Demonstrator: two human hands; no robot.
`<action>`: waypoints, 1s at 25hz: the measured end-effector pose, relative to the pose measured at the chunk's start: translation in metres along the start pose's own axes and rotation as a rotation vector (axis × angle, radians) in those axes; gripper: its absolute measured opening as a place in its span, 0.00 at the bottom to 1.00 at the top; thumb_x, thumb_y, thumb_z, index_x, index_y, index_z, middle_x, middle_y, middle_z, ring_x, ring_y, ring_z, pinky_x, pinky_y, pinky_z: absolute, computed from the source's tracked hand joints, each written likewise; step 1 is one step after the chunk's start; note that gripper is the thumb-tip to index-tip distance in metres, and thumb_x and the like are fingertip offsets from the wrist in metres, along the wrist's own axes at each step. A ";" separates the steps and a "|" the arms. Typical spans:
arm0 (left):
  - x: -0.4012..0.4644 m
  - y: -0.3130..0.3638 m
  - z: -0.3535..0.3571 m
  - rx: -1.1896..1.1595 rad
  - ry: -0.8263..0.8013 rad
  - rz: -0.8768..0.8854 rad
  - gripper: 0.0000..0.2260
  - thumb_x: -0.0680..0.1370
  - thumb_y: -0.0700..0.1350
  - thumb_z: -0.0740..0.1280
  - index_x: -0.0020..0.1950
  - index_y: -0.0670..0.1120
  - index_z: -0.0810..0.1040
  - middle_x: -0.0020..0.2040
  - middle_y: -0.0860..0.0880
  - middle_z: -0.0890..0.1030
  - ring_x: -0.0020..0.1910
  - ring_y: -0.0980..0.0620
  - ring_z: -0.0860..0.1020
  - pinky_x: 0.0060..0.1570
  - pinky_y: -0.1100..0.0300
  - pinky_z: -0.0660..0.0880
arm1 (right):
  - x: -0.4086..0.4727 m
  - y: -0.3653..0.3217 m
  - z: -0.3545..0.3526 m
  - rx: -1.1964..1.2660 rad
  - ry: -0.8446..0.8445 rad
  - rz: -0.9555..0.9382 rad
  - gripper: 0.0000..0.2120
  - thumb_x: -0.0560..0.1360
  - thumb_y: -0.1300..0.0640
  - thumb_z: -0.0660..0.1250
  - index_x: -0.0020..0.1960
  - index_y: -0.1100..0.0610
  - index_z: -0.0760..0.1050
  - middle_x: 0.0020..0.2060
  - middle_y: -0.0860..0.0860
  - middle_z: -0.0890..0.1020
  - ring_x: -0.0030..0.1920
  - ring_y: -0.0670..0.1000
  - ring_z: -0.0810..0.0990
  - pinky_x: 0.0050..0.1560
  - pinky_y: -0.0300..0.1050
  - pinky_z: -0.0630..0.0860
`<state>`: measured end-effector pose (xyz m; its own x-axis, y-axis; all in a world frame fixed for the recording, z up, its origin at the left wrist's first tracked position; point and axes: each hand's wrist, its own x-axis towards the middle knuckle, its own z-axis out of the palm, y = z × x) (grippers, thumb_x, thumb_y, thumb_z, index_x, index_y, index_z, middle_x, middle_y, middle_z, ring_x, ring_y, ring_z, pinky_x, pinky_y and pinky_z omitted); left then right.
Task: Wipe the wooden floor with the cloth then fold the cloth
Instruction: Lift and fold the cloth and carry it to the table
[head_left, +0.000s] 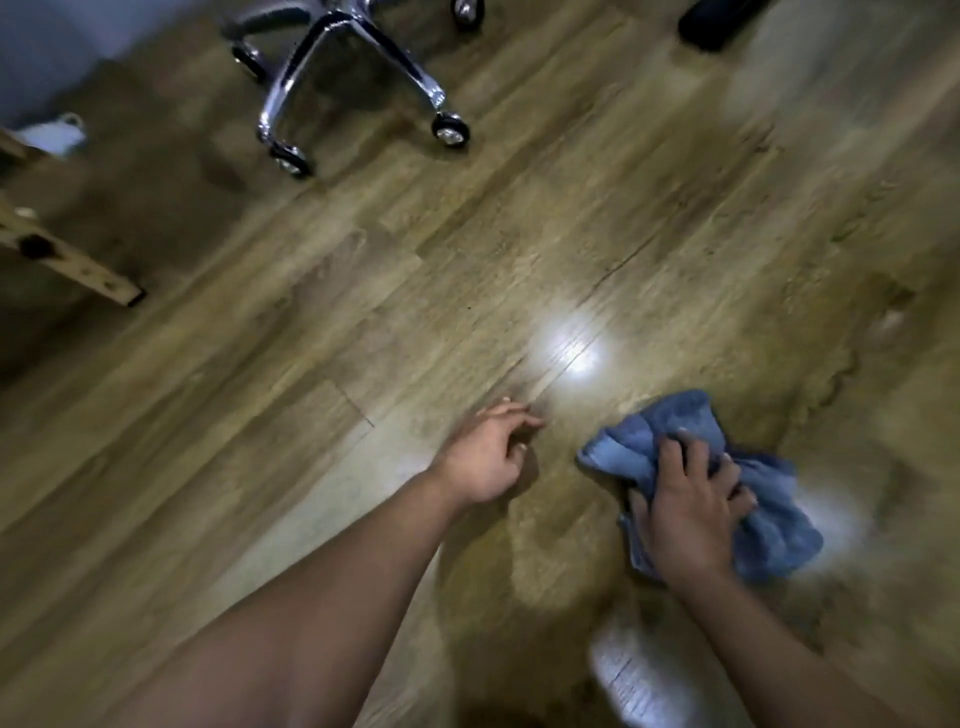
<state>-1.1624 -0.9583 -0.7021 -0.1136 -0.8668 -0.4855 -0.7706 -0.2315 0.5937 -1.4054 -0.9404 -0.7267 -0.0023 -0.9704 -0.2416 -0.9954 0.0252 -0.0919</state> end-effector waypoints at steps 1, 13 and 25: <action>-0.013 -0.008 -0.002 -0.035 -0.024 -0.033 0.20 0.81 0.40 0.63 0.73 0.50 0.74 0.78 0.48 0.68 0.80 0.49 0.61 0.77 0.61 0.55 | -0.012 -0.010 -0.005 -0.025 -0.063 -0.015 0.31 0.68 0.49 0.76 0.66 0.54 0.69 0.66 0.55 0.68 0.62 0.67 0.65 0.57 0.67 0.65; -0.188 0.064 -0.081 0.152 -0.274 0.219 0.40 0.75 0.37 0.69 0.81 0.62 0.56 0.83 0.55 0.51 0.82 0.51 0.47 0.79 0.51 0.51 | -0.160 -0.091 -0.193 0.777 -0.688 -0.150 0.17 0.74 0.70 0.67 0.60 0.58 0.72 0.55 0.57 0.78 0.56 0.52 0.77 0.58 0.50 0.75; -0.442 0.260 -0.347 0.189 -0.113 0.367 0.12 0.80 0.50 0.68 0.45 0.50 0.66 0.41 0.50 0.74 0.46 0.42 0.75 0.39 0.53 0.66 | -0.345 -0.146 -0.547 1.382 -0.176 0.347 0.12 0.74 0.63 0.59 0.50 0.52 0.78 0.42 0.51 0.84 0.43 0.51 0.79 0.40 0.41 0.75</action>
<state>-1.0948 -0.7890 -0.1107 -0.4617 -0.8202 -0.3377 -0.7663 0.1771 0.6175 -1.3111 -0.7406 -0.1016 -0.1079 -0.8278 -0.5505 -0.0579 0.5581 -0.8278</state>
